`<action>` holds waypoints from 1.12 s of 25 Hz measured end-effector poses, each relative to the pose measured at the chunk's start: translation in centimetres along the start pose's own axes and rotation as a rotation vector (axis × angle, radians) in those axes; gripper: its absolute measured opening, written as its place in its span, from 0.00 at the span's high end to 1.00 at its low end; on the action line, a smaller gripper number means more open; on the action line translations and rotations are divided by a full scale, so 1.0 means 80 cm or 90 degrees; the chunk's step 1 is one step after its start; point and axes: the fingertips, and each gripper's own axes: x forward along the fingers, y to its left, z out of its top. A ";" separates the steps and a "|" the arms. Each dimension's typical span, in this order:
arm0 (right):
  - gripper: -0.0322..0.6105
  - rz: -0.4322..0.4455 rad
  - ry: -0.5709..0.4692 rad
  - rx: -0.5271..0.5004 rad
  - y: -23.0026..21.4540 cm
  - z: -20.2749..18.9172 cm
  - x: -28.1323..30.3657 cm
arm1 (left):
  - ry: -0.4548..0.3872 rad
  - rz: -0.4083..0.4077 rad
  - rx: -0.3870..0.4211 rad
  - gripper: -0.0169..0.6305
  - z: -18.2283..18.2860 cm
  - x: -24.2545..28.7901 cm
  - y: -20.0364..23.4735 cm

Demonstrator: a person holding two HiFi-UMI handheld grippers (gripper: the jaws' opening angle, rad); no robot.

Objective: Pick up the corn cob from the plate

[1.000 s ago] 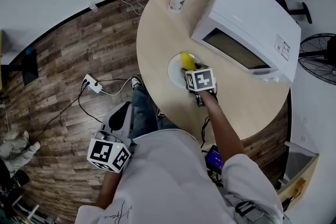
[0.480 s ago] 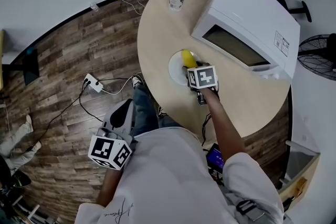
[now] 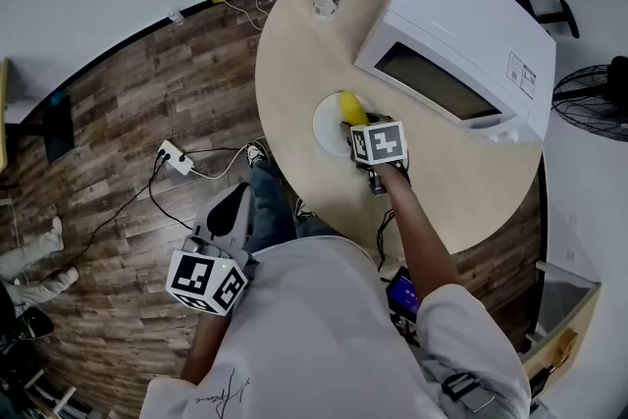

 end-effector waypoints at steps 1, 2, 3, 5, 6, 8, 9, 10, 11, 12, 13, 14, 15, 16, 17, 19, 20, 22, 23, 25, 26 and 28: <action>0.53 -0.001 -0.003 0.001 0.000 0.000 -0.002 | 0.000 -0.001 0.001 0.98 0.000 0.000 -0.001; 0.53 0.000 -0.005 0.001 -0.001 0.000 -0.004 | -0.001 -0.002 0.002 0.98 0.000 -0.001 -0.002; 0.53 0.000 -0.006 0.002 -0.001 0.000 -0.005 | -0.001 -0.003 0.003 0.98 0.000 -0.001 -0.003; 0.53 0.000 -0.007 0.003 -0.002 -0.001 -0.008 | -0.002 -0.004 0.005 0.98 0.001 -0.001 -0.005; 0.53 -0.002 -0.009 0.003 -0.002 -0.001 -0.009 | -0.003 -0.004 0.005 0.98 0.001 -0.002 -0.005; 0.53 -0.005 -0.013 0.001 -0.002 -0.001 -0.012 | -0.004 -0.004 0.005 0.98 0.000 -0.003 -0.006; 0.53 -0.004 -0.014 0.000 -0.001 -0.001 -0.013 | -0.005 -0.004 0.004 0.98 0.000 -0.003 -0.007; 0.53 -0.004 -0.015 0.000 -0.001 -0.002 -0.015 | -0.006 -0.004 0.003 0.98 -0.001 -0.003 -0.007; 0.53 -0.003 -0.015 0.000 0.000 -0.003 -0.016 | -0.007 -0.006 0.003 0.98 -0.001 -0.003 -0.009; 0.53 -0.002 -0.016 0.000 0.000 -0.004 -0.018 | -0.007 -0.007 0.004 0.98 -0.001 -0.003 -0.010; 0.53 -0.002 -0.017 0.001 0.000 -0.004 -0.019 | -0.008 -0.008 0.004 0.98 0.000 -0.003 -0.011; 0.53 -0.002 -0.018 0.002 0.000 -0.004 -0.020 | -0.009 -0.008 0.005 0.98 0.000 -0.003 -0.011; 0.53 -0.002 -0.021 0.003 0.001 -0.004 -0.022 | -0.010 -0.008 0.006 0.98 0.001 -0.003 -0.012; 0.53 -0.002 -0.024 0.004 0.002 -0.004 -0.023 | -0.010 -0.009 0.006 0.98 0.001 -0.004 -0.012; 0.53 -0.002 -0.026 0.004 0.002 -0.004 -0.025 | -0.010 -0.009 0.005 0.98 0.001 -0.004 -0.012; 0.53 -0.001 -0.030 0.006 0.004 -0.005 -0.030 | -0.010 -0.012 0.003 0.98 0.000 -0.004 -0.013; 0.53 0.000 -0.032 0.008 0.004 -0.006 -0.032 | -0.009 -0.014 0.003 0.98 -0.001 -0.004 -0.014; 0.53 0.002 -0.036 0.010 0.005 -0.009 -0.036 | -0.009 -0.019 0.006 0.98 -0.002 -0.004 -0.018; 0.53 0.003 -0.038 0.009 0.005 -0.010 -0.038 | -0.009 -0.021 0.008 0.98 -0.002 -0.003 -0.020; 0.53 0.004 -0.042 0.008 0.005 -0.012 -0.041 | -0.009 -0.024 0.010 0.98 -0.003 -0.003 -0.023; 0.53 0.004 -0.044 0.009 0.005 -0.014 -0.043 | -0.010 -0.024 0.011 0.98 -0.003 -0.003 -0.024; 0.53 0.004 -0.049 0.011 0.005 -0.015 -0.047 | -0.011 -0.025 0.011 0.98 -0.003 -0.004 -0.026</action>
